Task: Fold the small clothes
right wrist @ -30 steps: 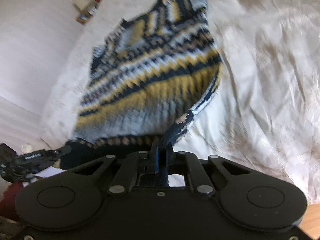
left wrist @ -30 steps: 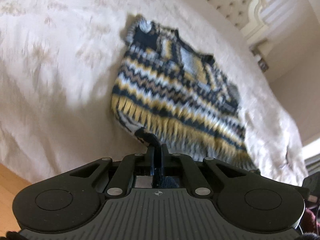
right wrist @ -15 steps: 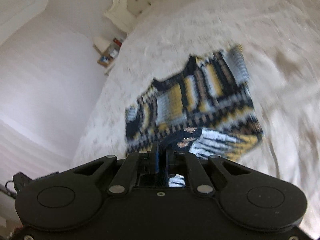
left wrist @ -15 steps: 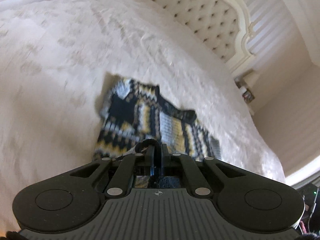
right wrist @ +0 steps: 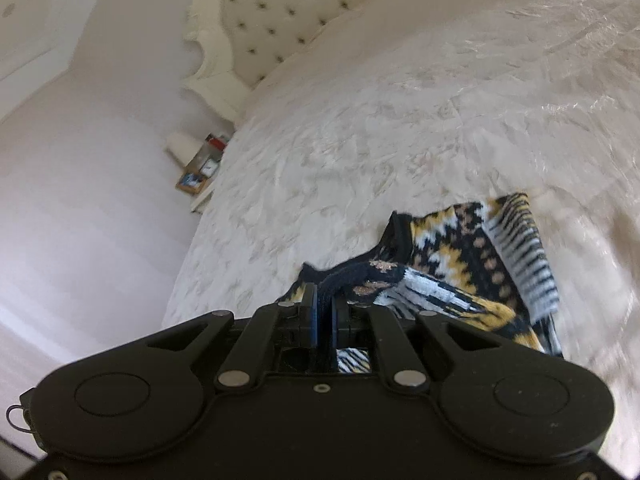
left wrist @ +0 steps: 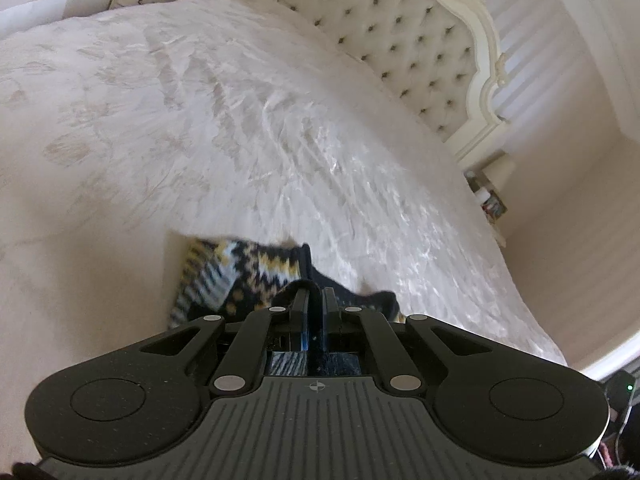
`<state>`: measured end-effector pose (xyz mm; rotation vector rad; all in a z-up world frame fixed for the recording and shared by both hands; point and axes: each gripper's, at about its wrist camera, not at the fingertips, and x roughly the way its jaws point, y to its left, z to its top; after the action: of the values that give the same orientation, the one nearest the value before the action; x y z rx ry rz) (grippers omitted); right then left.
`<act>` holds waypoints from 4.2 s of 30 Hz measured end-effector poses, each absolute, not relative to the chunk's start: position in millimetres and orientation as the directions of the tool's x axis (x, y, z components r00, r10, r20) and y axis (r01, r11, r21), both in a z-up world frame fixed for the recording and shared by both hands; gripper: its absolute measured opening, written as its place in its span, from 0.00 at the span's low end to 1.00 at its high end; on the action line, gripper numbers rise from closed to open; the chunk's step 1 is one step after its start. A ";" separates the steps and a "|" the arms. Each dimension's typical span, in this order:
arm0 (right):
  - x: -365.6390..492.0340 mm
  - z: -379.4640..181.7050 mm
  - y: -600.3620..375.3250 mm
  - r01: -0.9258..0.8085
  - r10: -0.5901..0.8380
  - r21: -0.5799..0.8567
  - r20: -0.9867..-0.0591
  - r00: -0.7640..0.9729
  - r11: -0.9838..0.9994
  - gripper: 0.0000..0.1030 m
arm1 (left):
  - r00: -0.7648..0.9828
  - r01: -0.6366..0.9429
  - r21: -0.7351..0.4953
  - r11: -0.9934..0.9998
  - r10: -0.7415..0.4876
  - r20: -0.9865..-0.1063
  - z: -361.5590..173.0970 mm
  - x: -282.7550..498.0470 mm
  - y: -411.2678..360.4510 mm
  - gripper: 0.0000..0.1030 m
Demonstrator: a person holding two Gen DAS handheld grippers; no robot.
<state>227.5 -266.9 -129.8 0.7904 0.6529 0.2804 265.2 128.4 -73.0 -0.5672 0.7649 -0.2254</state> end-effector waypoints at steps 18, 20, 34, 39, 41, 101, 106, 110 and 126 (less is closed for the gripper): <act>289.2 -162.0 -270.0 0.214 0.318 0.644 -0.605 0.730 0.734 0.23 | 0.612 -0.038 -0.404 0.914 -0.298 -0.732 -117.5 330.3 142.7 0.07; 291.0 -164.1 -267.7 0.204 0.311 0.607 -0.632 0.710 0.768 0.28 | 0.599 -0.032 -0.367 0.930 -0.276 -0.752 -121.3 321.7 140.5 0.07; 274.9 -195.1 -285.9 0.161 0.432 0.664 -0.631 0.645 0.730 0.53 | 0.491 -0.032 -0.270 0.962 -0.220 -0.843 -153.4 280.4 100.1 0.08; 273.8 -202.2 -284.4 0.135 0.482 0.674 -0.639 0.600 0.726 0.55 | 0.465 -0.035 -0.254 0.967 -0.209 -0.861 -165.2 291.7 89.6 0.08; 276.2 -205.8 -283.0 0.129 0.504 0.685 -0.638 0.582 0.717 0.58 | 0.456 -0.032 -0.255 0.966 -0.213 -0.864 -168.7 299.4 86.4 0.08; 341.9 -237.1 -257.4 -0.050 0.335 0.352 -0.822 0.461 0.934 1.00 | 0.354 0.034 -0.041 0.999 -0.051 -0.934 -194.6 371.8 60.9 0.52; 340.9 -233.4 -261.3 -0.041 0.334 0.356 -0.822 0.461 0.934 0.99 | 0.350 0.038 -0.025 0.999 -0.036 -0.936 -194.3 373.0 58.6 0.52; 338.8 -228.2 -263.8 -0.041 0.324 0.347 -0.820 0.472 0.937 0.80 | 0.349 0.037 -0.017 0.999 -0.028 -0.937 -195.6 374.0 57.0 0.52; 342.6 -215.8 -279.2 -0.073 0.258 0.255 -0.845 0.468 0.964 0.10 | 0.355 0.039 0.000 0.999 -0.013 -0.935 -195.6 371.6 55.1 0.52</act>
<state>342.6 -279.2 -215.8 0.1927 1.0658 0.2048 371.6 55.1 -195.6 0.0237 1.2072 -0.0336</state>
